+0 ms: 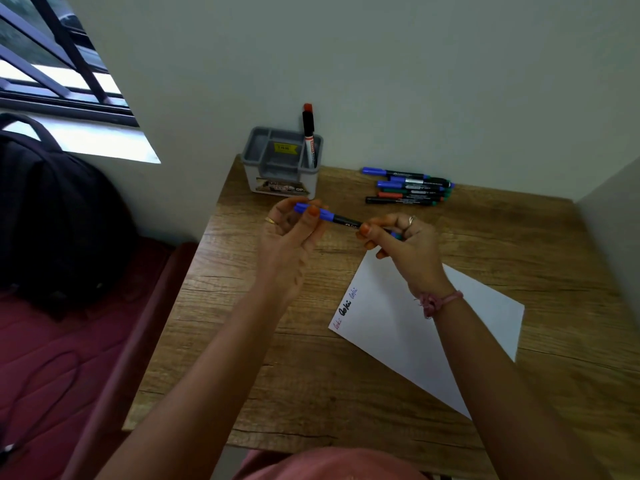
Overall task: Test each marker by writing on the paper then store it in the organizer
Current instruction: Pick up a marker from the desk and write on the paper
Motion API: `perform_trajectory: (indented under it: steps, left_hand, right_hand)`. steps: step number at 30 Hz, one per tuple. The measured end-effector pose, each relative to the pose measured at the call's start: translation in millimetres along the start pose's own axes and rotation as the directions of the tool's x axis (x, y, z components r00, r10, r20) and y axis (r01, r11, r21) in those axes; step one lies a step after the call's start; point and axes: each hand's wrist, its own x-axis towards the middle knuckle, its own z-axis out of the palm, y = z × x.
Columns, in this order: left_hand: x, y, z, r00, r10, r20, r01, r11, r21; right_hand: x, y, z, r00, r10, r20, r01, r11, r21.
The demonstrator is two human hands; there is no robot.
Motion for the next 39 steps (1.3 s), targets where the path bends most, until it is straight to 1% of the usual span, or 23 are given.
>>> perform_trajectory:
  steps: [2,6,9,11,13,15,16,17,18,19,20,22,24,27,31,35,39]
  left_hand:
    - [3.6,0.3,4.7,1.000,0.027,0.010,-0.027,1.000,-0.015]
    - [12.5,6.8,11.0,0.997,0.048,0.052,-0.050,0.998,0.044]
    - [20.8,11.5,14.8,0.998,0.002,0.063,-0.007,0.997,0.081]
    - [26.7,14.6,14.8,0.997,-0.035,0.066,0.029,0.995,0.096]
    - [33.4,19.3,15.2,0.996,-0.056,0.071,0.044,0.986,0.162]
    - [43.8,27.9,18.1,0.996,-0.057,0.062,0.035,0.950,0.311]
    - [51.7,33.0,19.4,0.998,-0.044,0.050,0.022,0.926,0.376]
    - [61.4,39.1,20.0,0.999,-0.014,0.030,0.000,0.911,0.412]
    - [71.4,45.7,19.3,0.999,0.032,-0.001,-0.028,0.906,0.423]
    - [83.4,52.6,17.7,0.996,0.086,-0.036,-0.063,0.905,0.422]
    - [95.6,59.7,15.6,0.988,0.138,-0.067,-0.097,0.901,0.423]
    - [116.9,71.5,12.6,0.970,0.222,-0.101,-0.154,0.879,0.452]
    - [135.1,76.1,11.5,0.954,0.273,-0.124,-0.184,0.860,0.476]
    - [156.2,70.6,14.2,0.939,0.309,-0.153,-0.200,0.849,0.488]
    - [177.2,62.4,17.8,0.920,0.358,-0.161,-0.217,0.805,0.552]
    - [190.0,61.7,16.9,0.906,0.409,-0.110,-0.248,0.723,0.644]
    - [192.6,49.4,15.7,0.921,0.388,-0.045,-0.240,0.654,0.717]
  right_hand:
    - [0.4,2.4,6.9,0.999,0.041,-0.012,-0.041,0.998,0.039]
    - [0.7,5.4,16.7,0.997,0.074,-0.002,-0.073,0.993,0.098]
    - [0.2,9.0,26.3,0.991,0.133,0.007,-0.133,0.979,0.156]
    - [0.5,9.5,29.8,0.986,0.163,-0.014,-0.158,0.969,0.191]
    - [3.8,6.8,28.6,0.985,0.169,-0.015,-0.164,0.969,0.186]
    - [9.9,4.8,24.6,0.990,0.133,0.048,-0.137,0.987,0.085]
    - [13.5,6.6,20.7,0.991,0.109,0.080,-0.108,0.994,-0.010]
    - [17.5,12.1,15.2,0.992,0.081,0.098,-0.067,0.987,-0.144]
    - [20.8,21.1,7.7,0.994,0.049,0.098,-0.017,0.953,-0.303]
    - [23.6,33.6,-1.9,0.997,0.019,0.081,0.021,0.885,-0.465]
    - [24.6,46.3,-11.9,0.999,0.003,0.053,0.029,0.803,-0.595]
    - [20.1,70.4,-28.2,1.000,0.024,0.014,-0.007,0.681,-0.732]
    - [12.3,89.4,-35.1,1.000,0.006,0.025,0.017,0.610,-0.792]
    - [8.3,98.1,-34.8,0.999,-0.037,0.025,0.041,0.570,-0.820]
    - [8.8,97.4,-34.1,0.998,-0.064,0.020,0.052,0.566,-0.823]
    - [8.9,96.2,-33.5,0.998,-0.057,0.016,0.047,0.586,-0.809]
    - [9.5,97.6,-33.9,0.998,-0.057,0.013,0.044,0.589,-0.807]
